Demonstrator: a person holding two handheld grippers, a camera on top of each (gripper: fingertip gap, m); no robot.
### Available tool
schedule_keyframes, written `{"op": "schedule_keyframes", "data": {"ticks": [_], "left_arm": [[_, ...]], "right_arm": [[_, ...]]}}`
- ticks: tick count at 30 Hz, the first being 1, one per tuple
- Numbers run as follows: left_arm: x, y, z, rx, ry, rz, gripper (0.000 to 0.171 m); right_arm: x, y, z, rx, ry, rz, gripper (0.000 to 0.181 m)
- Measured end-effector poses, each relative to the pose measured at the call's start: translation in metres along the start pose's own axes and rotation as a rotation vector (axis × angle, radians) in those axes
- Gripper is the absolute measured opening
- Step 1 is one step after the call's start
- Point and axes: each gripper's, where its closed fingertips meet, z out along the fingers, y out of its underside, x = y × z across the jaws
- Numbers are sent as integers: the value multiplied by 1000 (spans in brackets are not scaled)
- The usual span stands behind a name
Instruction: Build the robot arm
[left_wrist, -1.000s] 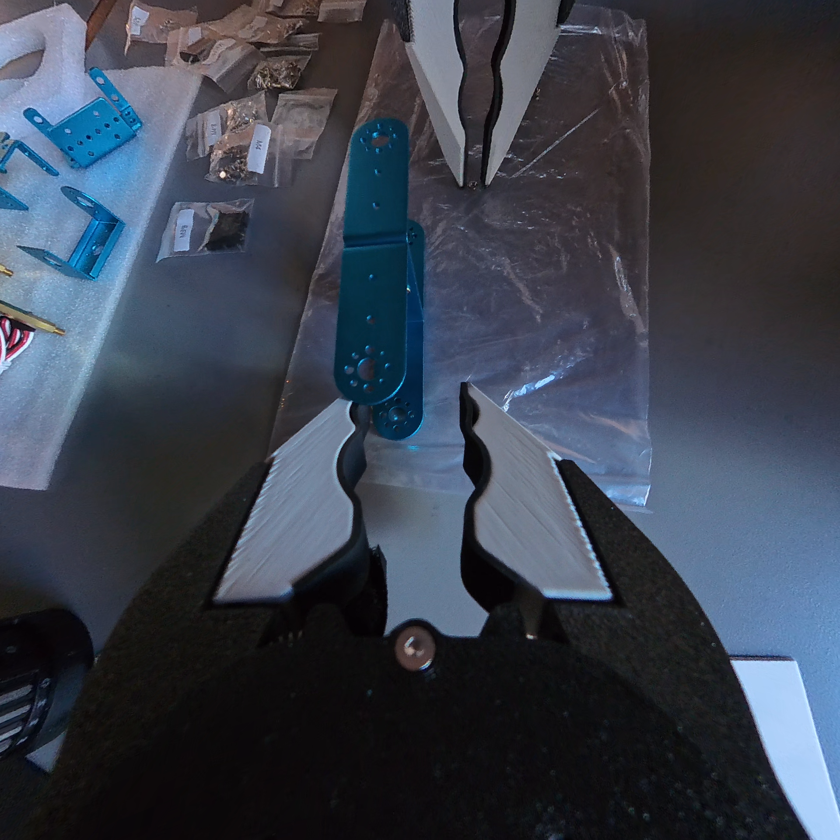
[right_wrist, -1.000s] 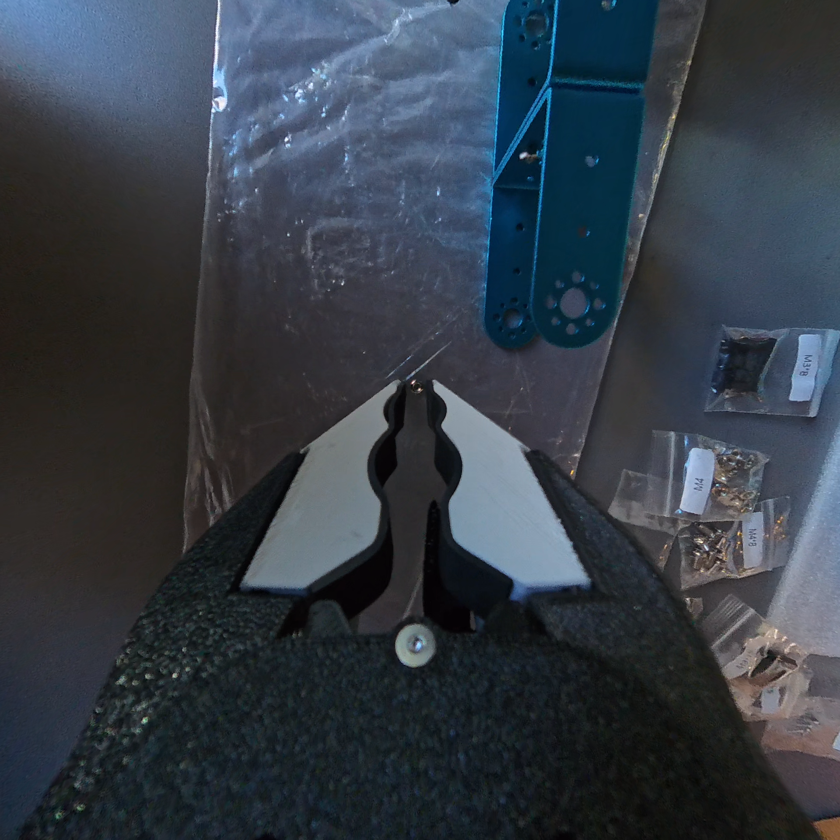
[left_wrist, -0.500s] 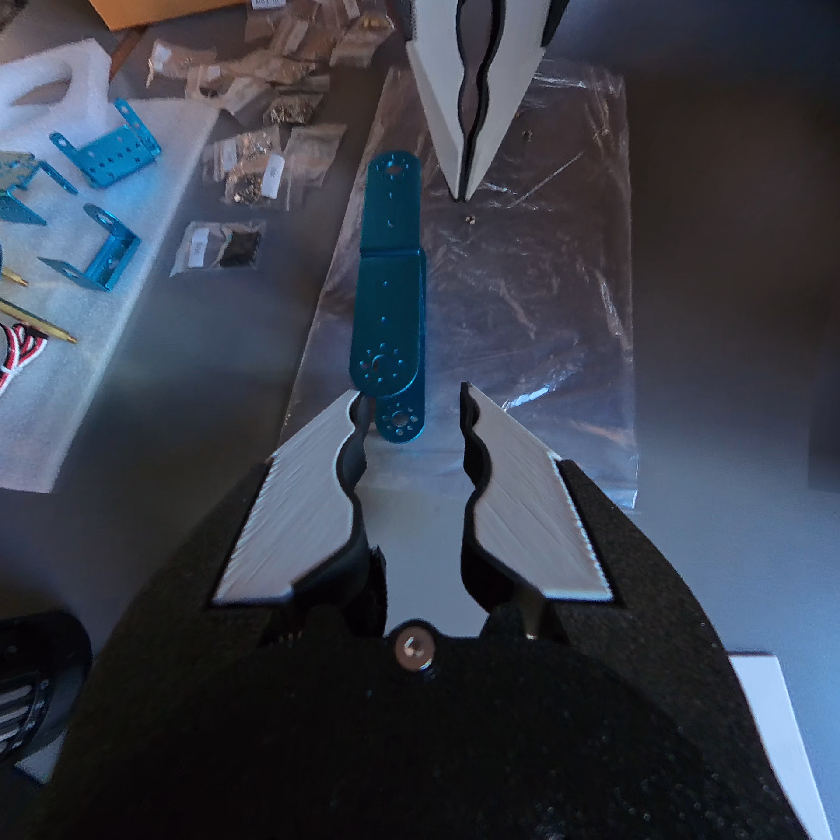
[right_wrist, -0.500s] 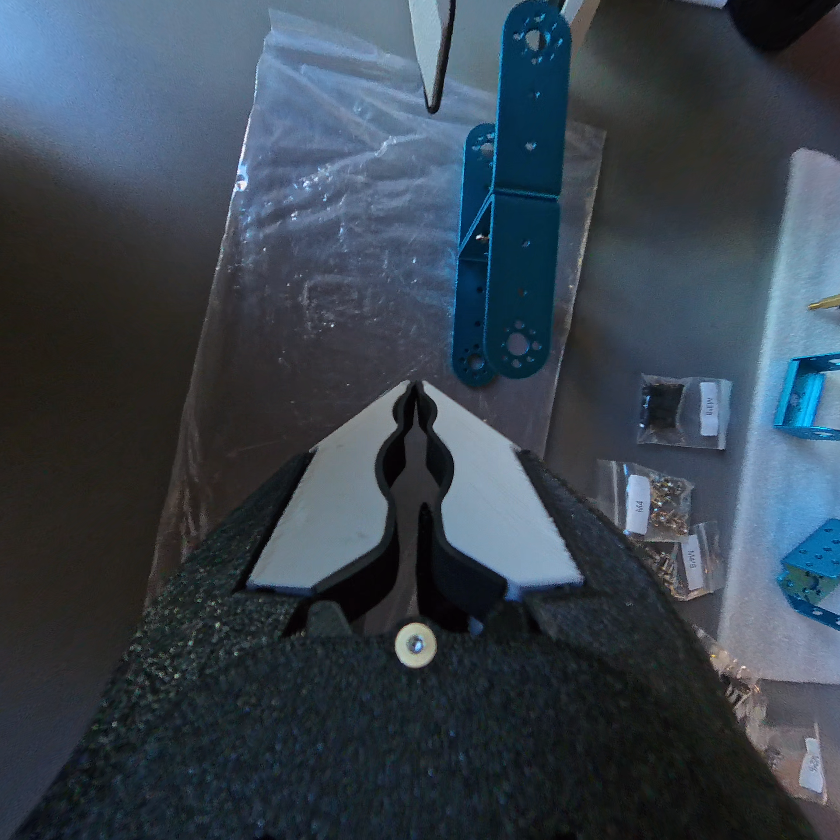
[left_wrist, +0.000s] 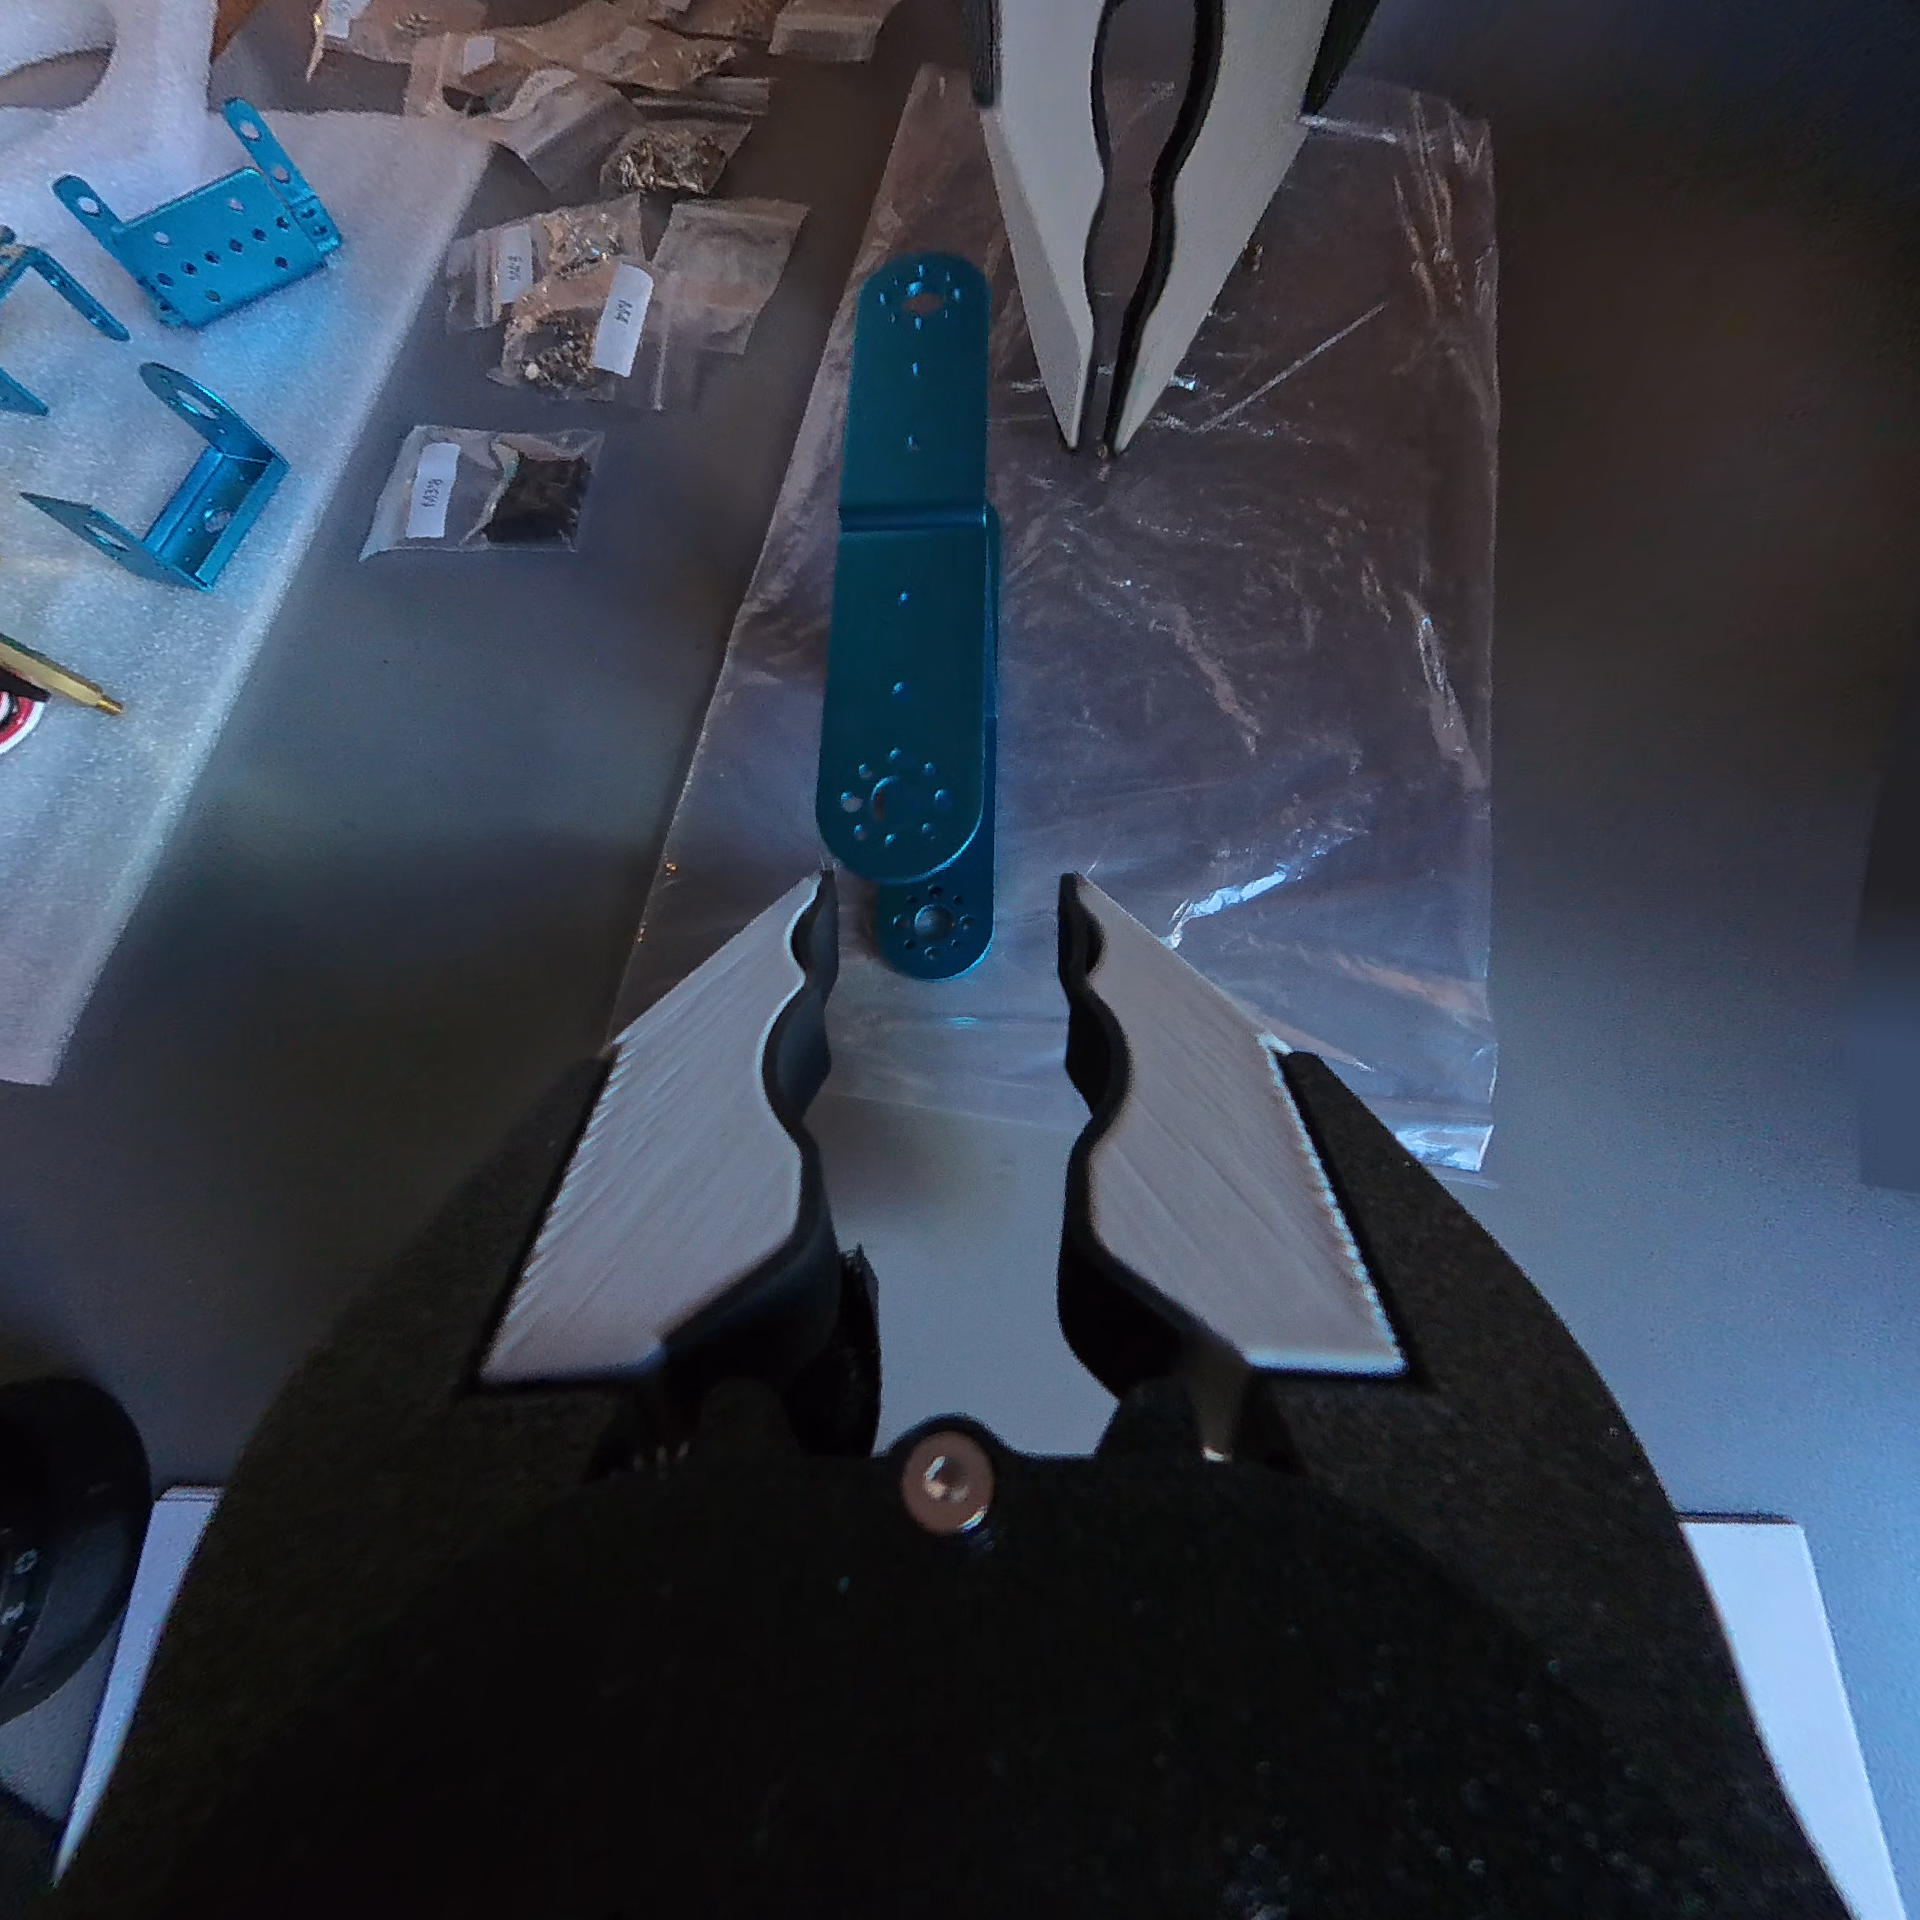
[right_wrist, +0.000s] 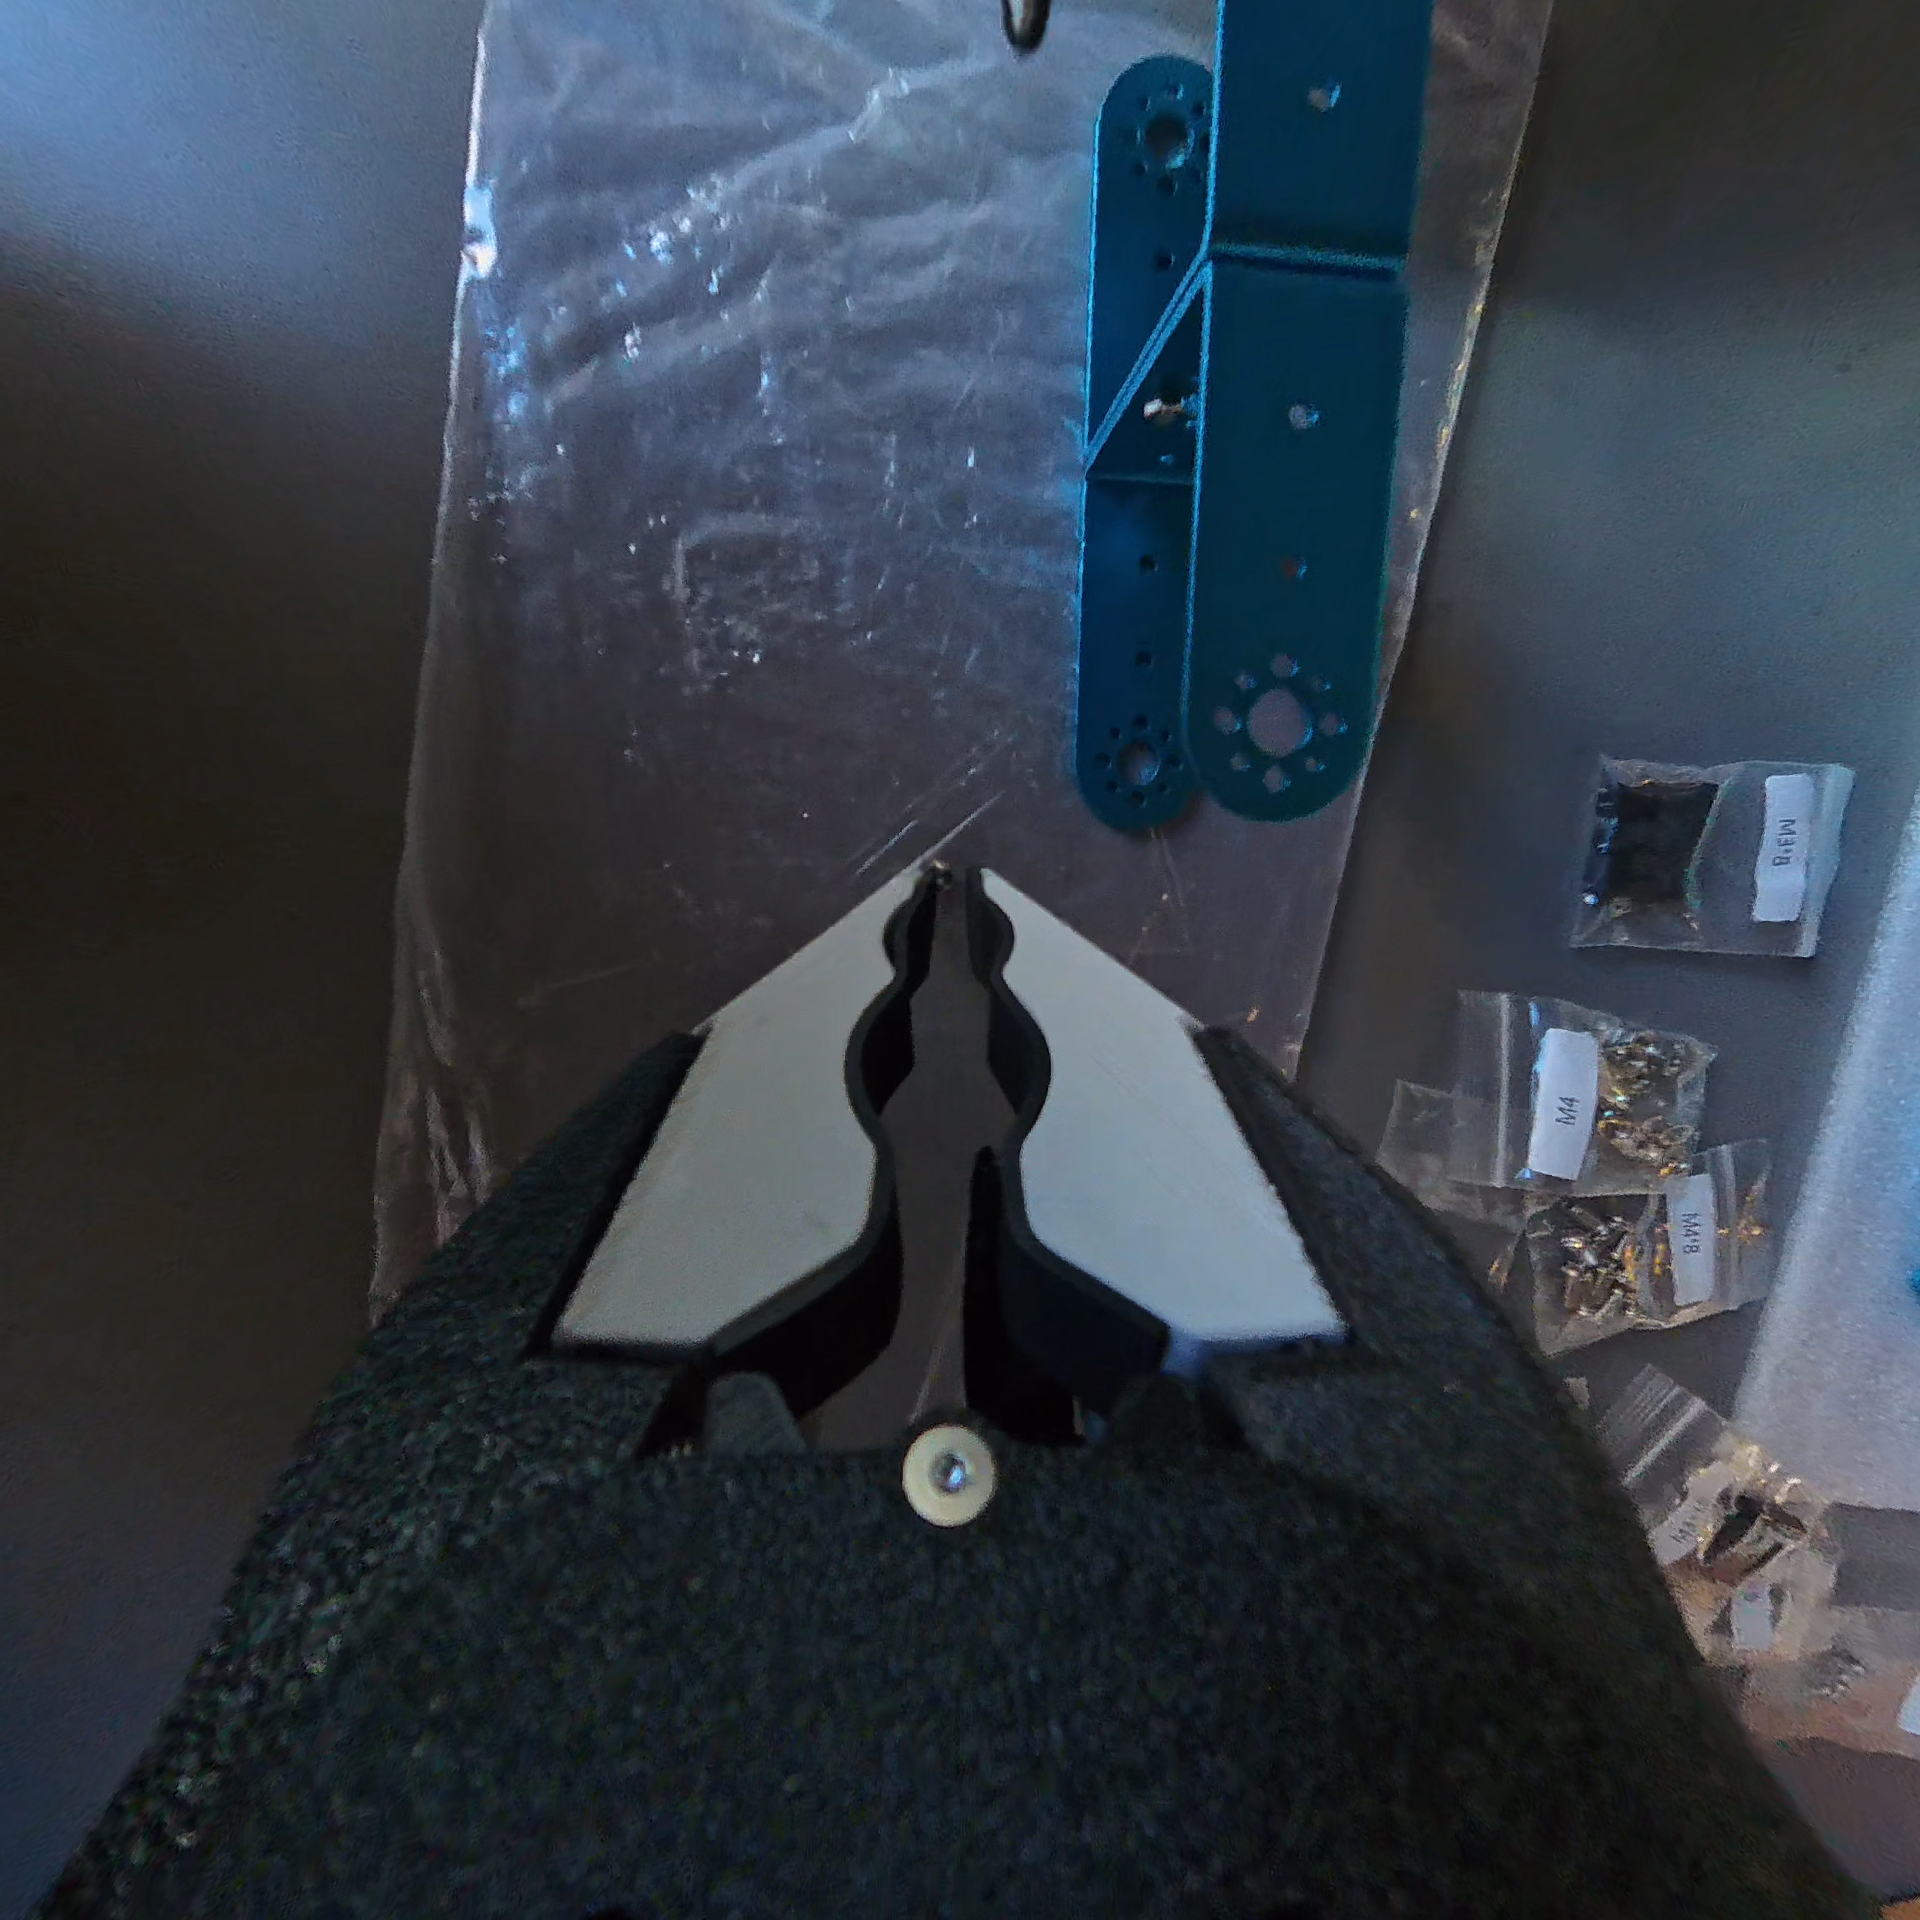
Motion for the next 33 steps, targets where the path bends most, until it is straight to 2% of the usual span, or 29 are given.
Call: {"op": "schedule_keyframes", "data": {"ticks": [5,10,13,17,19,23,26,28,30,33], "left_arm": [[0,-5,-5,25,12,-34,50],[-9,-13,-12,72,-37,-21,51],[-5,-21,-14,114,-19,-33,50],[-8,-29,-15,170,-33,-47,42],[-7,-28,-15,162,-36,-26,41],[-10,-28,-18,169,-76,15,40],[-15,-26,-20,154,-156,118,40],[-14,-21,-19,118,-197,208,40],[-14,-22,-17,110,-234,270,40],[-13,-30,-17,140,-289,317,40]], "right_arm": [[-3,1,0,-68,-59,-23,3],[-5,3,0,-192,-87,-58,2],[-5,2,0,-195,-87,-78,1],[4,-1,-1,-80,-62,-51,2],[12,-10,-4,43,-32,10,2],[16,-10,-7,196,-63,257,2],[14,-14,-6,345,-81,483,2],[21,-6,-7,372,12,579,2],[24,-9,-22,426,81,616,1],[18,-19,-35,444,86,679,2]]}}
